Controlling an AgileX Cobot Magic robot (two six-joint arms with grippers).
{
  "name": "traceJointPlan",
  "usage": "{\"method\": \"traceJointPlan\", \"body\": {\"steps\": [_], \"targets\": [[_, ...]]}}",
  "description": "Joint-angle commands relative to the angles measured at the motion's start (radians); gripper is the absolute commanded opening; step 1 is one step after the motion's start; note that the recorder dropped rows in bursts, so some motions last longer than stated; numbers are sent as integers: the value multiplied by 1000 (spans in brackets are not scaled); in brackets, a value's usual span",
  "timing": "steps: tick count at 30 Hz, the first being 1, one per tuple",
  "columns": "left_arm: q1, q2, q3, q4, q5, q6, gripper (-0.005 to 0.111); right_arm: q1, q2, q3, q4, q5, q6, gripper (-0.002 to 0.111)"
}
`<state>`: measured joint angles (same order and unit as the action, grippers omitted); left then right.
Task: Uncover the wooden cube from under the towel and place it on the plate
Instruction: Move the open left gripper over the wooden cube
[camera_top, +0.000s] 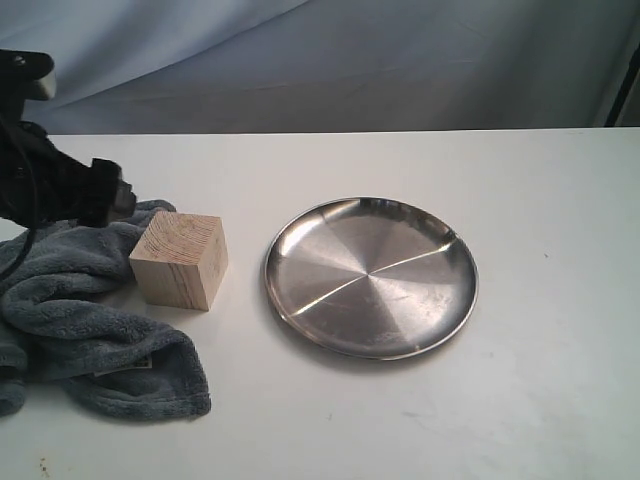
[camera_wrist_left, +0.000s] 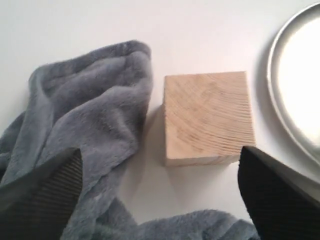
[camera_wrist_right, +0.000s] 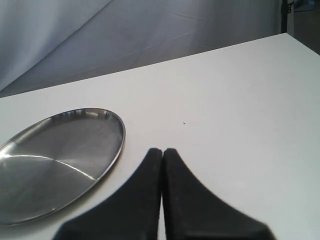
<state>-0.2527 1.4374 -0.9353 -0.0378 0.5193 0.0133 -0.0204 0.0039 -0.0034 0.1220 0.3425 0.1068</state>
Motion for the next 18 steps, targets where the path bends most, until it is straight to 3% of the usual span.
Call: {"method": "traceJointPlan", "body": {"steps": [1, 8, 18], "targets": [[-81, -4, -3, -8, -120, 1, 82, -3, -4, 3, -13, -2, -1, 0], [-108, -2, -3, -8, -235, -47, 98, -3, -4, 3, -13, -2, -1, 0], [-108, 120, -3, -8, -329, -47, 100, -3, -4, 3, -13, -2, -1, 0]]}}
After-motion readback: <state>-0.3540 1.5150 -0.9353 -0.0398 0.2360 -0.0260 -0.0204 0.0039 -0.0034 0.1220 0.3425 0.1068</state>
